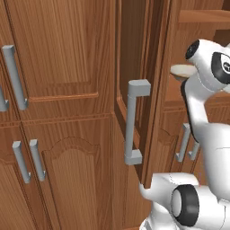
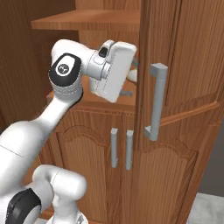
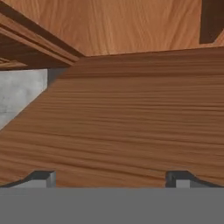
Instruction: Open the cabinet. Place the bowl and condiment on the counter. Then place the lime and garlic on the cutting board.
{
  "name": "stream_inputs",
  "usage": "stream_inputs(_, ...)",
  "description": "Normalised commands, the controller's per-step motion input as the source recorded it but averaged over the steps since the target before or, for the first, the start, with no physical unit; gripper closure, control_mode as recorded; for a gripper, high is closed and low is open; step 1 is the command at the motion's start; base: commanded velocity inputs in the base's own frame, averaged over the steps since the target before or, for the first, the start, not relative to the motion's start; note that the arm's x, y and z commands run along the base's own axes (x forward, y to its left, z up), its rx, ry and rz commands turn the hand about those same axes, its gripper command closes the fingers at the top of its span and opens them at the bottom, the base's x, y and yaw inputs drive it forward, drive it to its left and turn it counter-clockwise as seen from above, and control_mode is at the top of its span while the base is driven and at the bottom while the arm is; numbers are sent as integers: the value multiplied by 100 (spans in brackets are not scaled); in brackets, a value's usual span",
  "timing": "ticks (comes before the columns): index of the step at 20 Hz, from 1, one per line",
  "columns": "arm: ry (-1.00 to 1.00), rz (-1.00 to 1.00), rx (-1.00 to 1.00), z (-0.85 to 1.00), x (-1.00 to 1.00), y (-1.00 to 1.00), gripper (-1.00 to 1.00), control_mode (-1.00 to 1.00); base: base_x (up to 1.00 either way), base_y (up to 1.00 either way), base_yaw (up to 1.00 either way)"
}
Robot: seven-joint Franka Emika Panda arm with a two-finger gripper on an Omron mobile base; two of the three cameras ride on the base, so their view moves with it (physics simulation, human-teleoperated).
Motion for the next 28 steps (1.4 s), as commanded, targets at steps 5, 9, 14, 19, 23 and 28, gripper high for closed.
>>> stream_inputs(5,8,-26,11,-4,-12,-100,-100,-100,0,0,0)
stream_inputs(9,-3,-20,20,-2,-81,-100,-100,-100,0,0,0)
stream_inputs(14,-7,-17,26,0,-81,-100,-100,-100,0,0,0)
stream_inputs(19,-16,8,29,-48,-34,-41,-100,-100,0,0,0)
stream_inputs(23,-48,39,14,-49,-60,88,-100,-100,0,0,0)
stream_inputs(28,-47,40,18,-29,-19,100,-100,-100,0,0,0)
